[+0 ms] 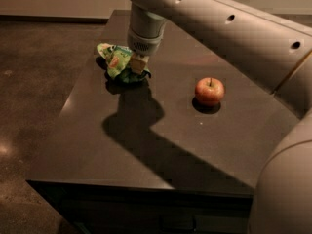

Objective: Move green rice chip bag near apple

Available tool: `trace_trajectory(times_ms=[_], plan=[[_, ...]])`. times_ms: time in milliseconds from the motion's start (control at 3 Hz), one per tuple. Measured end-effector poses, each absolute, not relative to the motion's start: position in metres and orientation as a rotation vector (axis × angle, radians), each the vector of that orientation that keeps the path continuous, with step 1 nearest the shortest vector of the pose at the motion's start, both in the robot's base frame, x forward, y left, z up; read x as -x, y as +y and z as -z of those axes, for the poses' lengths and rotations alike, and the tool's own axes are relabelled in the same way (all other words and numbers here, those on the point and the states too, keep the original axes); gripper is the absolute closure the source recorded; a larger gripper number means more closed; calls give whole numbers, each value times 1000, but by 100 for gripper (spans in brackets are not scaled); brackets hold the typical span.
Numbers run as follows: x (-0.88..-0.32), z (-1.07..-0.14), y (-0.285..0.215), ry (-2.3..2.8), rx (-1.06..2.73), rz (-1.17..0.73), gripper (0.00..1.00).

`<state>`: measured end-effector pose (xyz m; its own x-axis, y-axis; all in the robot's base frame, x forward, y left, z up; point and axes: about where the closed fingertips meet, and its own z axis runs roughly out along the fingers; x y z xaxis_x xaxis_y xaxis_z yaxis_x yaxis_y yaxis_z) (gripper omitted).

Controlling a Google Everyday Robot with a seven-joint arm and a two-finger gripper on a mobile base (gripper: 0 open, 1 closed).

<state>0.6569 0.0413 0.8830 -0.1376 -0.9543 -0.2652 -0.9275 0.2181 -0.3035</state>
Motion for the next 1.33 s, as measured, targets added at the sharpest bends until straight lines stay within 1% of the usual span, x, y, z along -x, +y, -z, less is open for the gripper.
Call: trace_trajectory(times_ms=[667,1333], plan=[[-674,-902,-18,2207,1579,162,100],[-671,-902,-71,2328,1452,215,100]])
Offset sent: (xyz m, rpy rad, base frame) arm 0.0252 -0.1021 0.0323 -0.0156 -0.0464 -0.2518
